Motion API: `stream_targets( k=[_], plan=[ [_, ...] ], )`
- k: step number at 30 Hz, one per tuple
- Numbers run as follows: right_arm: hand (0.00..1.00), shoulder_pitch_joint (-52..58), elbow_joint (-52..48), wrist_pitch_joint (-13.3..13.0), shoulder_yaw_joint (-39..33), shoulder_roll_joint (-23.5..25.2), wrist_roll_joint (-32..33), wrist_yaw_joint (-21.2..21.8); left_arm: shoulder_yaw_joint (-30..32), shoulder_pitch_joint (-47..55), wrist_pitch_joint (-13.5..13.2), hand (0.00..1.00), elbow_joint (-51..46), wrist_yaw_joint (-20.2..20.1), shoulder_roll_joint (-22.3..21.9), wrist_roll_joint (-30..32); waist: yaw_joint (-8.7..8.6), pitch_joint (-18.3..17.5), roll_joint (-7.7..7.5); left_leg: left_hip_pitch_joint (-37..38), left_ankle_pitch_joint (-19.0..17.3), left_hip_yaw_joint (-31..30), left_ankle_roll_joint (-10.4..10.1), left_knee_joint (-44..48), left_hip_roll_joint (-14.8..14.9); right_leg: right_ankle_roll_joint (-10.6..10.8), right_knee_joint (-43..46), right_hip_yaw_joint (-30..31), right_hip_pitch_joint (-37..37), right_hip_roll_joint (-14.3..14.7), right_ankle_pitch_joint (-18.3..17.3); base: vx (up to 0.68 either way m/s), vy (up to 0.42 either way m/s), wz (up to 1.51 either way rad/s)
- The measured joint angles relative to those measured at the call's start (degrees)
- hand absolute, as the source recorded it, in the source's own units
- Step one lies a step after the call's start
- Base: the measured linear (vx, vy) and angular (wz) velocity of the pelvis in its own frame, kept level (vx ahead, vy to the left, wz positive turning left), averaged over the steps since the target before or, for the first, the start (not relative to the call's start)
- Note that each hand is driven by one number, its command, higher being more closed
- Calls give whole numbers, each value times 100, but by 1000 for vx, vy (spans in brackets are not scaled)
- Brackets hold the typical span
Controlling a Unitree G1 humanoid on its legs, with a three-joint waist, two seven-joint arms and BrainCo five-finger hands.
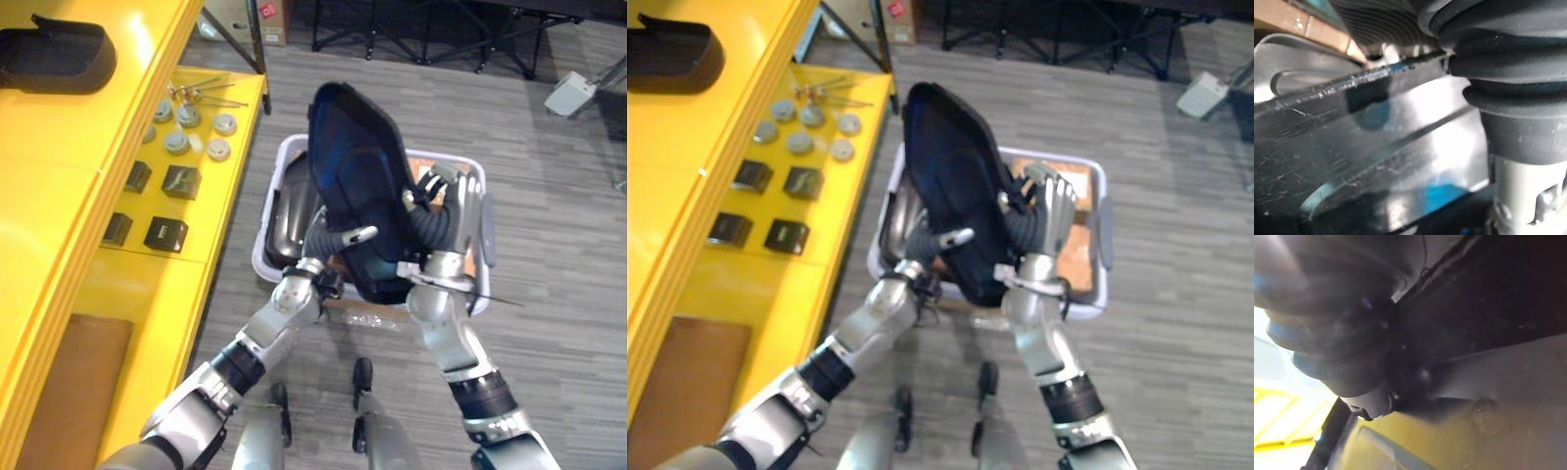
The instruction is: Walk over and take plastic housings, then place them on the shelf
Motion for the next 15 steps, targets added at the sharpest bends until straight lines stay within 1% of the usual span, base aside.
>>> stream_targets(
  k=[1, 3, 6, 10, 15],
  plan=[
    [100, 1, 0, 0, 13, -1, 3, 0, -11, -1, 0, 100, 0, 0, 0, -128, -10, 18, -32, -1, 1, 0, -2, 0, 3, 0, -6, 0, 0, 3, 1, 0, 0, 0],
    [100, 0, -2, 0, 42, 2, 21, -1, -12, -1, -1, 100, 0, 1, 6, -200, -38, 23, -44, -1, 2, 2, -3, 1, -2, 2, -10, 0, -1, -3, 3, -6, 16, 0],
    [100, -1, -4, 2, 86, 47, 169, -7, -11, -2, -35, 100, 0, 1, 72, -215, -72, 23, -44, 0, 2, 10, -3, -13, -5, 4, -16, -1, -7, -6, 5, -3, 34, 0],
    [100, -31, -3, 2, 161, 50, 183, -8, -26, -2, -61, 100, 0, 0, 143, -437, -116, 23, -45, 14, 3, 16, -3, -58, -7, 3, -19, 1, -18, -6, 5, -4, 25, 0],
    [100, -31, 34, 2, 202, 49, 228, -8, -93, 2, -70, 100, 0, -14, 212, -668, -130, 24, -48, 19, 4, 20, -4, -79, -3, 2, -24, 5, -22, -1, 4, -5, 6, 0]
  ],
)
